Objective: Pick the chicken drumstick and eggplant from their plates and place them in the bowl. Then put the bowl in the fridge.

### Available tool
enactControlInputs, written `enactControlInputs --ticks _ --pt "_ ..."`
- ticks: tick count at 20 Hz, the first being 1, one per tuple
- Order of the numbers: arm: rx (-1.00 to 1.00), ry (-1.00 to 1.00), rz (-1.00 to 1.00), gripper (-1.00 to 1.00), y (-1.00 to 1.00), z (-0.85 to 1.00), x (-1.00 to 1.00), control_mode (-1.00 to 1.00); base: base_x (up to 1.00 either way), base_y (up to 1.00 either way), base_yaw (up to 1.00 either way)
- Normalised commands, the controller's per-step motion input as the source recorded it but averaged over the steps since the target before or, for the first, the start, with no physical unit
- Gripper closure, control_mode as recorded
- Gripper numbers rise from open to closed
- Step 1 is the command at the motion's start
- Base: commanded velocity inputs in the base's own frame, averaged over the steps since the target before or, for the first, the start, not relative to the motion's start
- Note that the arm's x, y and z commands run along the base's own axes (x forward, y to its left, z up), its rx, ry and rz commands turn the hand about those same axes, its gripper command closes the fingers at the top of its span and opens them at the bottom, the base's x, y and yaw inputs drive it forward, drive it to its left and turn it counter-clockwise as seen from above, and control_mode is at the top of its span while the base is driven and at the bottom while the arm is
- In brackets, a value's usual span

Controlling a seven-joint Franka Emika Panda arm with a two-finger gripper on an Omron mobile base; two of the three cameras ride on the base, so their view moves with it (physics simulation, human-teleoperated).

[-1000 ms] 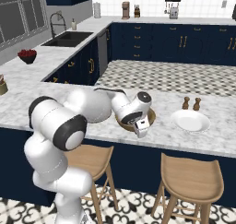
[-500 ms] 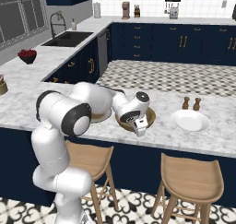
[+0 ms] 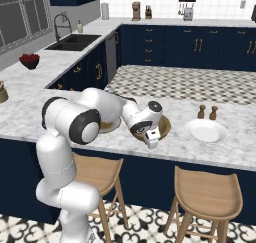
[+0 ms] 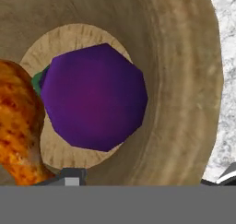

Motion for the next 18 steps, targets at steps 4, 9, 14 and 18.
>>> enactControlInputs --ticks 4,9,14,18 --pt "0.0 0.03 -0.01 1.0 0.08 0.0 0.02 -1.0 0.0 0.0 0.0" --pt "-0.02 -0.03 0.02 1.0 0.06 0.38 -0.41 -1.0 0.0 0.0 0.0" --pt "-0.19 -0.17 0.07 1.0 0.27 0.82 -0.9 -1.0 0.0 0.0 0.0" --pt "-0.23 -0.13 0.11 1.0 0.61 1.0 -0.88 -1.0 0.0 0.0 0.0"
